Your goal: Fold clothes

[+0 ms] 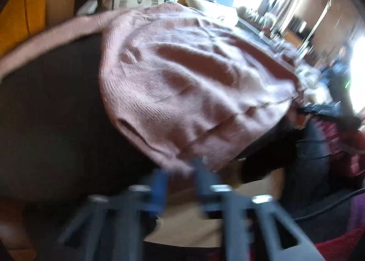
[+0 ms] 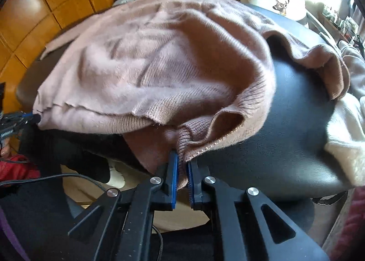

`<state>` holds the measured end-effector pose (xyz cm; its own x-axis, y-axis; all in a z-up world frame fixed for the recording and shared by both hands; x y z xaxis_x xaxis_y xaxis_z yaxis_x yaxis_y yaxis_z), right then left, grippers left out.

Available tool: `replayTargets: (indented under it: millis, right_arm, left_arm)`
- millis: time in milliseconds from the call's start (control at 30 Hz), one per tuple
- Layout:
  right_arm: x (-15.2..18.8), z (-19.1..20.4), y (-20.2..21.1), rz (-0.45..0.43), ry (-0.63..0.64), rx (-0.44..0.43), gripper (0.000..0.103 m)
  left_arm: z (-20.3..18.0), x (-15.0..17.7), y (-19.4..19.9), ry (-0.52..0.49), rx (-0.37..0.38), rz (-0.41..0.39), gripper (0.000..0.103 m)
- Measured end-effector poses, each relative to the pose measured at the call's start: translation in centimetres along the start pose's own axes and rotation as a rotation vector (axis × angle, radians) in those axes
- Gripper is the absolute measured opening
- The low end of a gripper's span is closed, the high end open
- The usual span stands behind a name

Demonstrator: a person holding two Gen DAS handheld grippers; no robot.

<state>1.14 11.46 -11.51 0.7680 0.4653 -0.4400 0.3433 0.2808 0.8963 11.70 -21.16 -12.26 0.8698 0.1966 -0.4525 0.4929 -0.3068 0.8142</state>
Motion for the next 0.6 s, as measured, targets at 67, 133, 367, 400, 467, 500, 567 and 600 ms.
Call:
replayTargets:
  millis: [67,133,367,400,467,500,567,600]
  right_arm:
    - [-0.3,-0.9,1.4,-0.008,-0.027,-0.019,0.008]
    - [-0.6,-2.2,3.2,-0.021,-0.048,-0.019,0.008]
    - [0.4,-5.5,4.8,0.02,-0.052,0.012,0.008]
    - [1.0,-5.4,4.0,0.051,-0.049,0.003,0.008]
    - [2.0,-5.0,2.8,0.099,-0.049,-0.016,0.008]
    - [2.4,-4.8,2.4,0.114,-0.045,-0.021,0.009]
    - [3.1,-4.6,1.9,0.143,-0.038,-0.03,0.015]
    - [3.0,-5.0,2.1,0.139,-0.042,-0.01,0.023]
  left_arm:
    - [1.2,-0.8,1.2,0.054,0.011,-0.02,0.006]
    - [2.1,-1.7,2.7,0.073,0.011,-0.046,0.005]
    - [4.4,-2.6,4.5,0.071,-0.033,-0.025,0.003]
    - [4.8,-2.2,4.0,0.077,-0.036,-0.004,0.003]
    - [4.8,-1.0,2.8,0.08,-0.04,0.04,0.003]
    - [4.7,-0.6,2.5,0.073,-0.045,0.05,0.003]
    - [4.1,-0.2,2.3,0.04,-0.065,0.057,0.003]
    - [3.7,-0.4,2.5,0.016,-0.077,0.044,0.003]
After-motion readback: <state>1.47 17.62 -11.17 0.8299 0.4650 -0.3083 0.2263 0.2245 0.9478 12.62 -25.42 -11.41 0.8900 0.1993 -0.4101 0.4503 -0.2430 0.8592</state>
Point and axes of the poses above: each gripper's, at about its wrist camera, not at the fingertips, and y roughly against the way its jaws point, z to its left, x to its underside, the point moved 7 cm from there along -y, roughly the way its jaws point, and after that the axes turned 5 degrees about y, right-handed, at the moved point
